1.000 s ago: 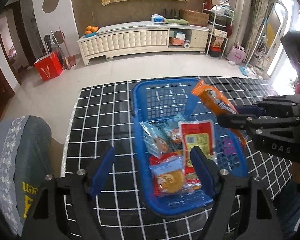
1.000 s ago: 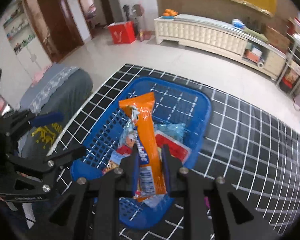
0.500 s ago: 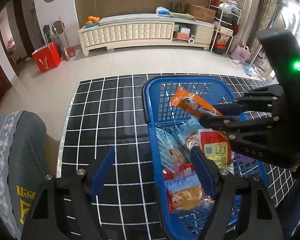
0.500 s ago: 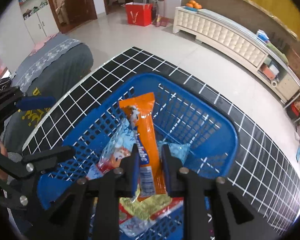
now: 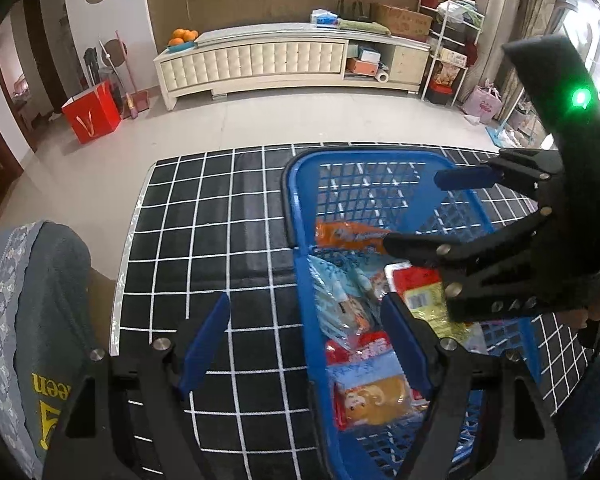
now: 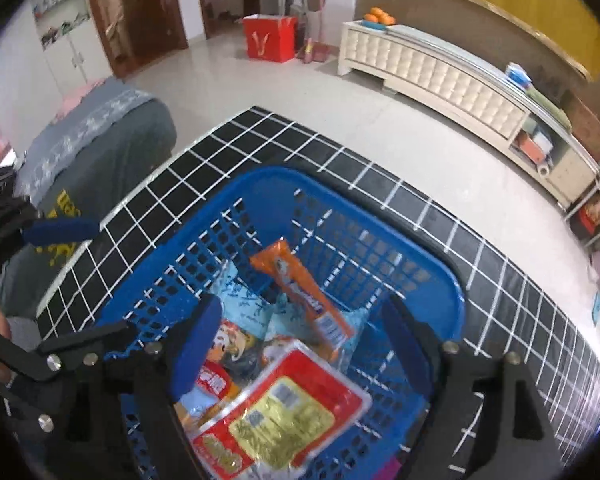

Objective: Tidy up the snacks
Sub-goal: 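Withdraw the right tool toward the purple packet on the mat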

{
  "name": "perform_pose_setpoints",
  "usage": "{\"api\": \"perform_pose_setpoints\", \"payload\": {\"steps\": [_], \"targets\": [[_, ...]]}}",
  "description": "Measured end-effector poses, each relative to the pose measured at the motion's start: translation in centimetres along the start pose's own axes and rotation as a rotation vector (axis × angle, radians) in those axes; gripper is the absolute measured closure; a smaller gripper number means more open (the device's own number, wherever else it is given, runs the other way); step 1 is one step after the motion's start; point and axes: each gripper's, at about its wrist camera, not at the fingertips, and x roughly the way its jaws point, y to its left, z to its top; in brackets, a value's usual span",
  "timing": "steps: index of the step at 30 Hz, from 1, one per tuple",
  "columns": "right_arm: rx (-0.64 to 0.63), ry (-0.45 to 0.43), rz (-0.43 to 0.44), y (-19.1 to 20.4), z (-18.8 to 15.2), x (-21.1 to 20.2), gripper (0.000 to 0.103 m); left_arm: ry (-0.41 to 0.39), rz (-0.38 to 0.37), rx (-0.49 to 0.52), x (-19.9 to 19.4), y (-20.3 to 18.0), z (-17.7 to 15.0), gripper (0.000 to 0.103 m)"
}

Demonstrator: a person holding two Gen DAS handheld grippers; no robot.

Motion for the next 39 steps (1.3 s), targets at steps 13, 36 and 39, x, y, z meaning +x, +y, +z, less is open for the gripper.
{"api": "perform_pose_setpoints", "payload": {"steps": [13,36,39], "targets": [[0.125,-0.056,-0.029,-4.0,-5.3,-7.8,0.017,-0.043,-0.046,0.034,-4.5,-6.0,-0.4,0.022],[0.213,0.083,-0.042,-9.7,-16.0,-3.2,0.009,0.075,-0.015,0.006,1.1,-9.5,-4.1,0.022],[0.194,0.122,-0.022,-9.3,-16.8,-1.2,0.009,0.086,-0.005,0.008,2.2,-9.2,-4.0,0.022]]}}
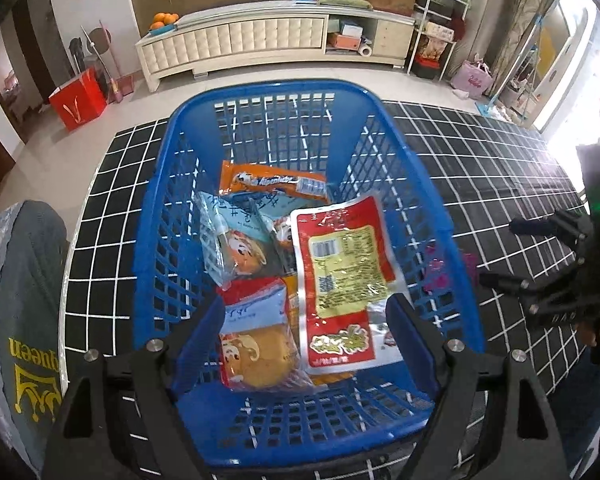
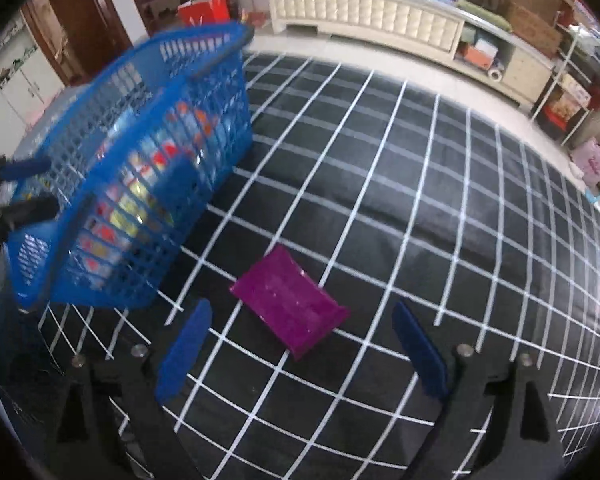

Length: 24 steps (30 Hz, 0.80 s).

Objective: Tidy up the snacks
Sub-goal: 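Withdraw the right tool toward the purple packet on the mat, then grasp the purple packet with the right tool and lift it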

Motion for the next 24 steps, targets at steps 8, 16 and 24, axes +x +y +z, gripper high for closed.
{"api": "perform_pose_setpoints", "payload": {"steps": [8,16,24], "targets": [[-0.06,0.079,0.012,0.5,-0.6,4.7,0.009,0.032,-0.002,0.065,2.3,-0.5,0.6,0.022],[-0.099,0.07,0.008,0.0,-0.1,6.3,0.009,0.021,-0.02,0.082,2.6,-0.8,0.8,0.022],[-0.226,0.055,0.003,2.1,-1.6,5.7,0.016,0.014,-0.02,0.079,2.5,-1.0,0.6,0.022]]}}
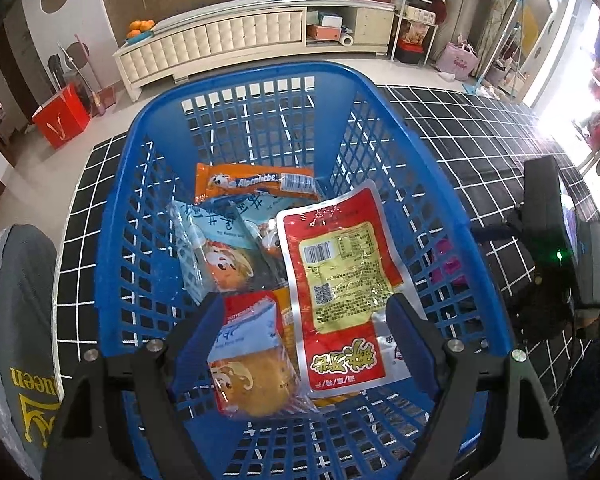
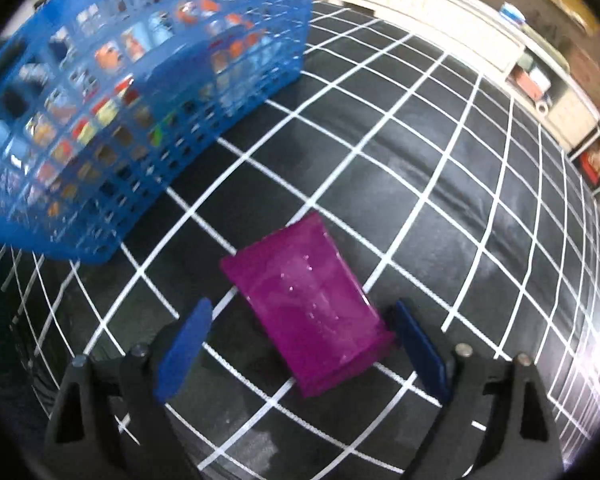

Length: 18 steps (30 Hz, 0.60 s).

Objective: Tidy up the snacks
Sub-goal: 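Grasp the purple packet with the right tool and lift it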

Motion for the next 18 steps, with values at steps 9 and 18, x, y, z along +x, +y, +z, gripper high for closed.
{"api": "perform_pose_setpoints", "payload": {"steps": [9,18], "targets": [[-0.001,-0.042,0.001,2.0,-0.7,-1.8,0.041,-0.014,-0.007,-0.007,-0.6,0.1,-0.4,0.022],[0.028,-0.12,-0.023,3.4,-0.3,-7.2,0.041,-0.07,0.009,0.005,-3.6,-0.2,-0.2,0.022]]}}
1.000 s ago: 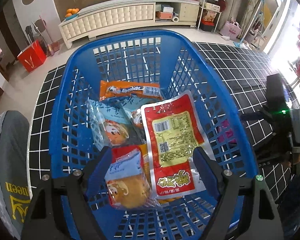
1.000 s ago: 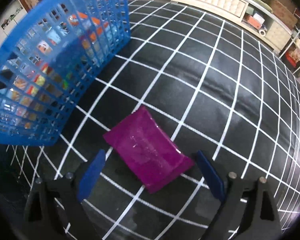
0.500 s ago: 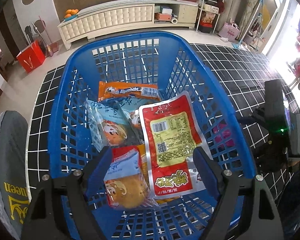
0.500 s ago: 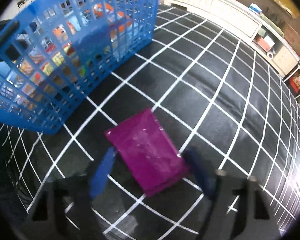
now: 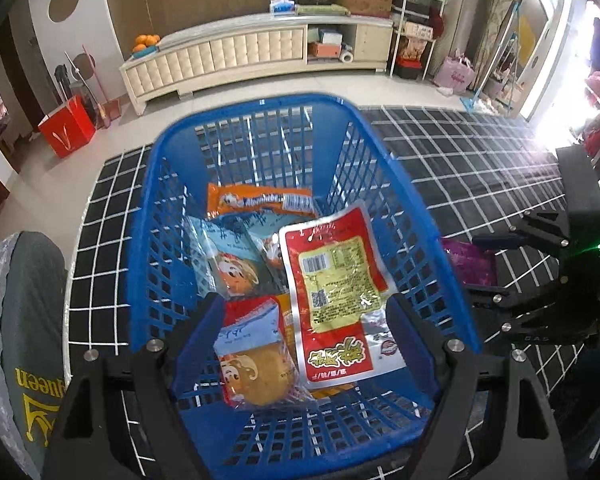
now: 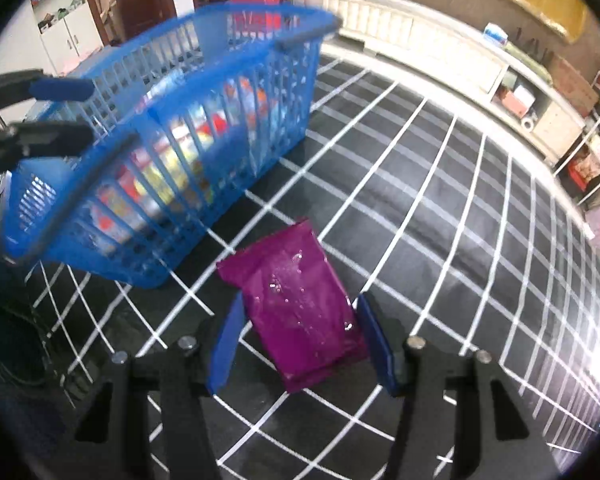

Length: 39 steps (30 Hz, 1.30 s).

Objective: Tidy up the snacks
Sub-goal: 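Grasp the purple packet with the right tool and lift it, then carry the purple packet over the basket and open the right tool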

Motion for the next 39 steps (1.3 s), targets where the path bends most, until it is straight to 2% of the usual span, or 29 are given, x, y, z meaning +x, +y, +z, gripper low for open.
{"api": "perform_pose_setpoints", "payload": {"steps": [10,18,22,27,32,36,39], "targets": [[0.07,-0.132,-0.006,-0.5,3.8,-6.1,0.041,-0.107,0.014,0.008,-5.7,0.3,0.3,0.022],[0.092,-0.228,0.015,1.6,6.1,-9.6,0.041,-0.188,0.019,0.013,-9.0,1.3,0.5,0.022],[0.104,-0.258,0.032,2.7,7.1,-10.5,0.041,-0.236,0.063,-0.002,-10.1,2.5,0.1,0.022],[0.093,-0.269,0.037,4.2,8.7,-10.2,0.041,-0.264,0.092,0.004,-10.5,4.3,-0.6,0.022],[0.103,-0.256,0.048,5.2,10.2,-8.6,0.041,-0.237,0.125,-0.007,-9.3,6.0,-1.1,0.014],[0.089,-0.235,0.047,6.0,11.2,-7.1,0.041,-0.255,0.107,-0.049,-8.7,8.3,-1.4,0.009],[0.081,-0.206,0.039,6.2,11.9,-5.6,0.041,-0.259,0.097,-0.086,-8.0,9.9,-1.5,0.0]]}}
